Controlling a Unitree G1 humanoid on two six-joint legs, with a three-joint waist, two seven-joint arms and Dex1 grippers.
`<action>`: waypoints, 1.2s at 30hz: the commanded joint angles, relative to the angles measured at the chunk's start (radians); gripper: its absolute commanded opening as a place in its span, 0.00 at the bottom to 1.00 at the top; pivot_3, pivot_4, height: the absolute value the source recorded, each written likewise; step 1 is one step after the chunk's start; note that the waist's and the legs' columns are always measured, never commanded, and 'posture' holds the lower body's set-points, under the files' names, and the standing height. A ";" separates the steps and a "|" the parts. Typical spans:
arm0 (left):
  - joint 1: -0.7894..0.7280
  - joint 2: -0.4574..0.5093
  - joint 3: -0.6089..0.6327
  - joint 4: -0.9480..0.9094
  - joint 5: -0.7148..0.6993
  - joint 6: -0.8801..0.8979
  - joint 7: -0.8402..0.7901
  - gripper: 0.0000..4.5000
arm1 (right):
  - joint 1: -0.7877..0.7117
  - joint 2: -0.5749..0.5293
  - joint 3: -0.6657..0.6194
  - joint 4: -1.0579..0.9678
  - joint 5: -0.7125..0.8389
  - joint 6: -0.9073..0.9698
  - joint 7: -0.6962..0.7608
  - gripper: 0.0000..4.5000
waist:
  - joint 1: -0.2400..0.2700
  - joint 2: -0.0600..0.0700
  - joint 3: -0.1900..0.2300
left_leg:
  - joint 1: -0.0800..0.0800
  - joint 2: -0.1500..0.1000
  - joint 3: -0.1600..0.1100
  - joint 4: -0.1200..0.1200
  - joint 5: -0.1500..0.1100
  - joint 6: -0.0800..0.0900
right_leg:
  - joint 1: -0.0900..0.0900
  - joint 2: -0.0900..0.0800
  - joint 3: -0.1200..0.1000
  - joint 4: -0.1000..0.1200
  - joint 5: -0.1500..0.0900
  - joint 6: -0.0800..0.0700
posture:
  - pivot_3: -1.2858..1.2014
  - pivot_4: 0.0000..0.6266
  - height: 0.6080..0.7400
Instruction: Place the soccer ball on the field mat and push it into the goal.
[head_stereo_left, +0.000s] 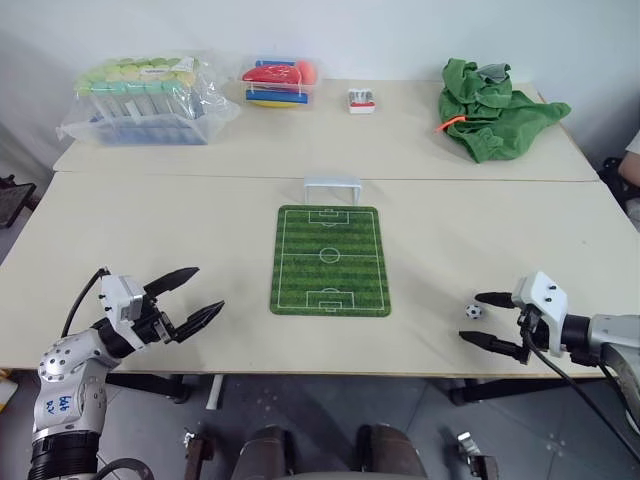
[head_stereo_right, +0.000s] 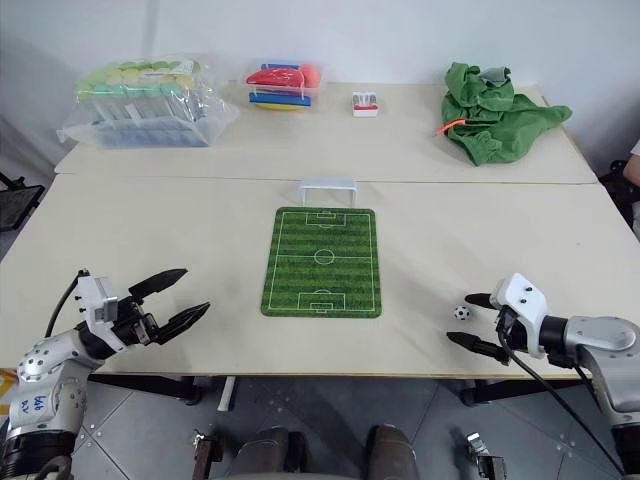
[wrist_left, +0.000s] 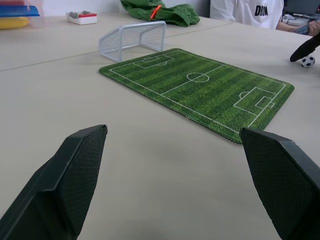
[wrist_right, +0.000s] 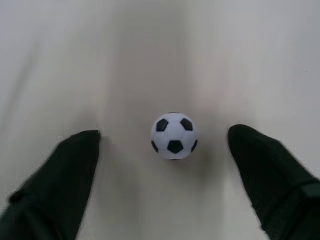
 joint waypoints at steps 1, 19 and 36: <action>-0.022 0.001 0.008 -0.005 -0.017 -0.008 -0.005 1.00 | 0.002 0.017 -0.008 0.004 -0.017 -0.021 -0.021 0.66 | 0.000 0.000 0.000 | 0.000 0.000 0.000 0.000 0.000 0.000 | 0.000 0.000 0.000 0.000 0.000 0.000 | 0.52 0.24 1.00; -0.081 0.026 -0.013 0.168 -0.014 -0.121 -0.262 1.00 | -0.393 0.149 0.265 -0.258 0.018 0.185 0.015 0.19 | -0.024 0.000 0.000 | 0.000 0.004 0.000 0.000 0.000 -0.002 | -0.001 0.001 -0.002 0.001 0.000 0.000 | 0.52 0.24 1.00; 0.082 0.021 0.041 0.027 -0.045 -0.118 -0.202 1.00 | -0.710 0.474 0.576 0.194 -0.186 -0.031 0.179 0.19 | -0.028 0.000 0.001 | -0.002 0.003 -0.003 0.001 0.000 -0.001 | -0.001 0.000 -0.004 0.002 0.000 0.000 | 0.52 0.24 1.00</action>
